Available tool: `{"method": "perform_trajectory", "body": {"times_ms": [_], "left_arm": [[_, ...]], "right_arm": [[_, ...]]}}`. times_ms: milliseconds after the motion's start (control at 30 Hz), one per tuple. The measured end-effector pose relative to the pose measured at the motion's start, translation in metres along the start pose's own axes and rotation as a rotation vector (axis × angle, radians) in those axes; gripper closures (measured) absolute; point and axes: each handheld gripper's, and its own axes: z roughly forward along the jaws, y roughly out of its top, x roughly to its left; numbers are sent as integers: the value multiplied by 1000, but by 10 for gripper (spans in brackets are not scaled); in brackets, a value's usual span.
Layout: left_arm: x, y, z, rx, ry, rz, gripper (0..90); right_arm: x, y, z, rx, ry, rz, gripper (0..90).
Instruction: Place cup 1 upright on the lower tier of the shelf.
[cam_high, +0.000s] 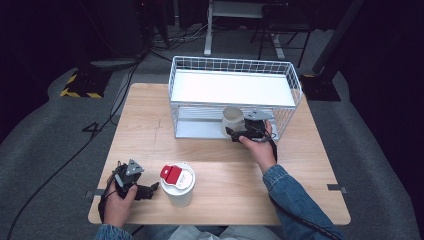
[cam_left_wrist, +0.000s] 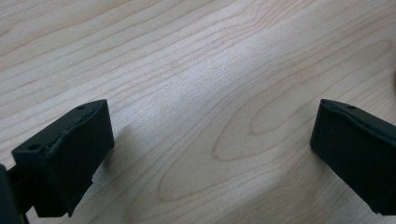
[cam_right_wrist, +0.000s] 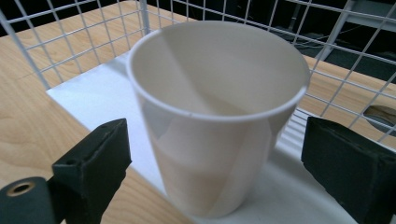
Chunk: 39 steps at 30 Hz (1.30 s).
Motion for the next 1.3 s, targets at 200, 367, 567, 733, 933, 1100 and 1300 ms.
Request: {"method": "perform_trajectory", "body": {"times_ms": [200, 367, 567, 733, 933, 1100, 1300], "left_arm": [[0, 1, 1, 0, -4, 0, 0], [1, 1, 1, 2, -5, 7, 0], [1, 1, 1, 2, -7, 4, 0], [1, 2, 1, 1, -6, 3, 0], [1, 2, 1, 2, -6, 4, 0], [1, 1, 1, 2, -5, 2, 0], [1, 1, 1, 2, -5, 2, 0]], "right_arm": [[4, 3, -14, 6, 5, 3, 83], [7, 7, -33, -9, 42, -12, 83], [9, 10, -60, -25, 72, -20, 83], [10, 9, -79, 9, 97, -25, 89], [14, 5, -103, 14, 120, -65, 91], [16, -6, -127, 25, 125, -110, 94], [13, -15, -142, 27, 130, -104, 95]]}}
